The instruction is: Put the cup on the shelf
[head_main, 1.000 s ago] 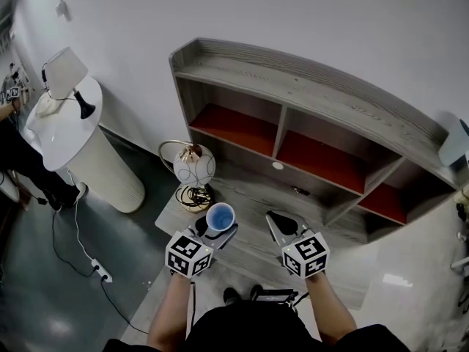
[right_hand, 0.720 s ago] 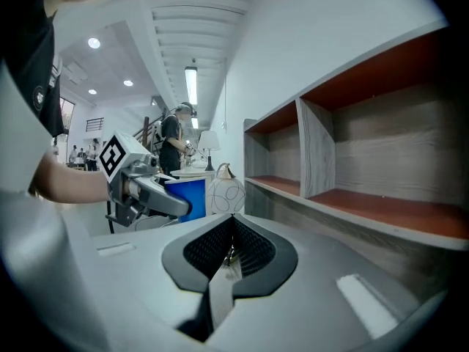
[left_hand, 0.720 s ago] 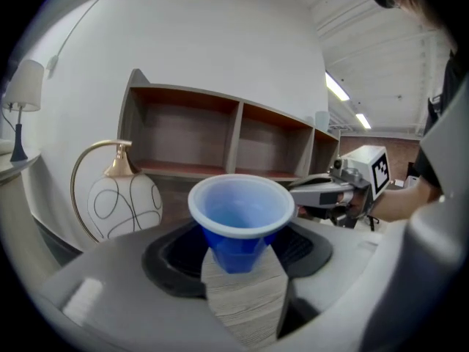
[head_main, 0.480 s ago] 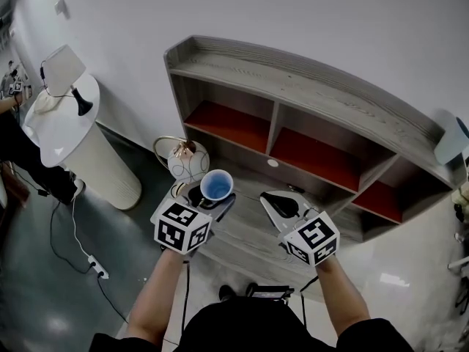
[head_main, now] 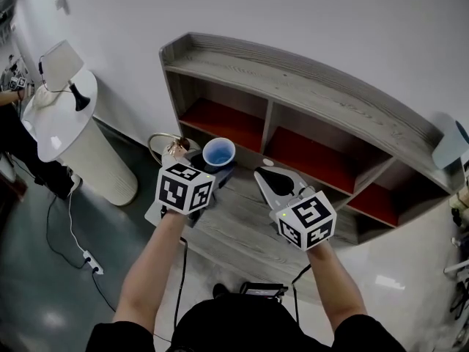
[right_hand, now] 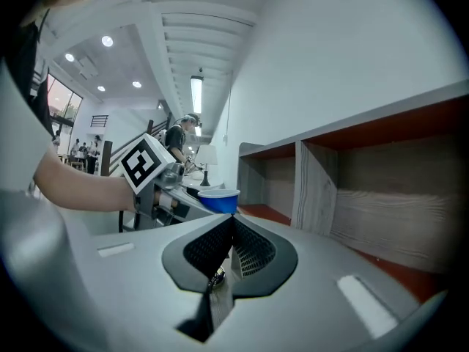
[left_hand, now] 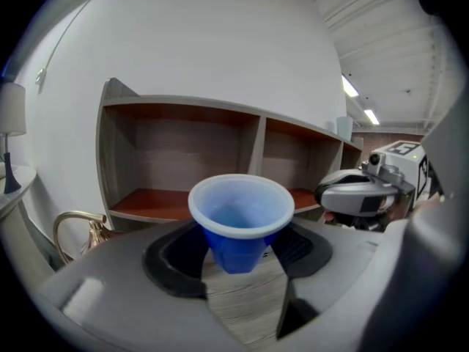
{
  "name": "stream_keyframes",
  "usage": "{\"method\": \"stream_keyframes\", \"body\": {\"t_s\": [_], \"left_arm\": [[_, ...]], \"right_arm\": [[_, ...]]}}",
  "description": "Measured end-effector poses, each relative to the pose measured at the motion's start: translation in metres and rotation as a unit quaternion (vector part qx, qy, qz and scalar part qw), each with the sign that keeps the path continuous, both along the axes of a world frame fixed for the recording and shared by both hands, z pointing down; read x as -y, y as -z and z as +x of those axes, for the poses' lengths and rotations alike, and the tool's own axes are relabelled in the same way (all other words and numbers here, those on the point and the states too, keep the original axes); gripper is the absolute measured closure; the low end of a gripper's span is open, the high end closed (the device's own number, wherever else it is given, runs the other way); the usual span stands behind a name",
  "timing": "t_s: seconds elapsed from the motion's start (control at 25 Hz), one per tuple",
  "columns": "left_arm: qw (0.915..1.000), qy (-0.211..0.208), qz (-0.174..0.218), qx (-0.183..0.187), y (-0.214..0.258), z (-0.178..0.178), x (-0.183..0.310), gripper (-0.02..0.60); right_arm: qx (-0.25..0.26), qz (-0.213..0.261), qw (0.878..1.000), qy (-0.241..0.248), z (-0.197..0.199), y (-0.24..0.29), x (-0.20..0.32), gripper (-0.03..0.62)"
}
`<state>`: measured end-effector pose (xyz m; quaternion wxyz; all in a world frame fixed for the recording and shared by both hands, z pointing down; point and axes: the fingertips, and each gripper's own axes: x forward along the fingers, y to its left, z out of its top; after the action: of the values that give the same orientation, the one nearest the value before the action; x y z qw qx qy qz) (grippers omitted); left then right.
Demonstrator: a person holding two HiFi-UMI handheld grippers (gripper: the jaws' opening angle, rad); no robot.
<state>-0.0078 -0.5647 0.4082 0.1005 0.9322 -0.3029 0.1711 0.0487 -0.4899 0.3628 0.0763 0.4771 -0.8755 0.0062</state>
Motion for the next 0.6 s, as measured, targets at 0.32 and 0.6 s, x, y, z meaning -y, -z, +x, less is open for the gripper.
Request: {"method": "stream_keyframes", "body": {"t_s": [0.32, 0.6], "left_arm": [[0.9998, 0.006, -0.02, -0.006, 0.004, 0.025, 0.029, 0.322], [0.9996, 0.009, -0.026, 0.003, 0.003, 0.045, 0.054, 0.321]], "right_arm": [[0.027, -0.018, 0.999, -0.026, 0.017, -0.001, 0.024, 0.582], [0.019, -0.016, 0.999, -0.031, 0.024, -0.006, 0.035, 0.582]]}}
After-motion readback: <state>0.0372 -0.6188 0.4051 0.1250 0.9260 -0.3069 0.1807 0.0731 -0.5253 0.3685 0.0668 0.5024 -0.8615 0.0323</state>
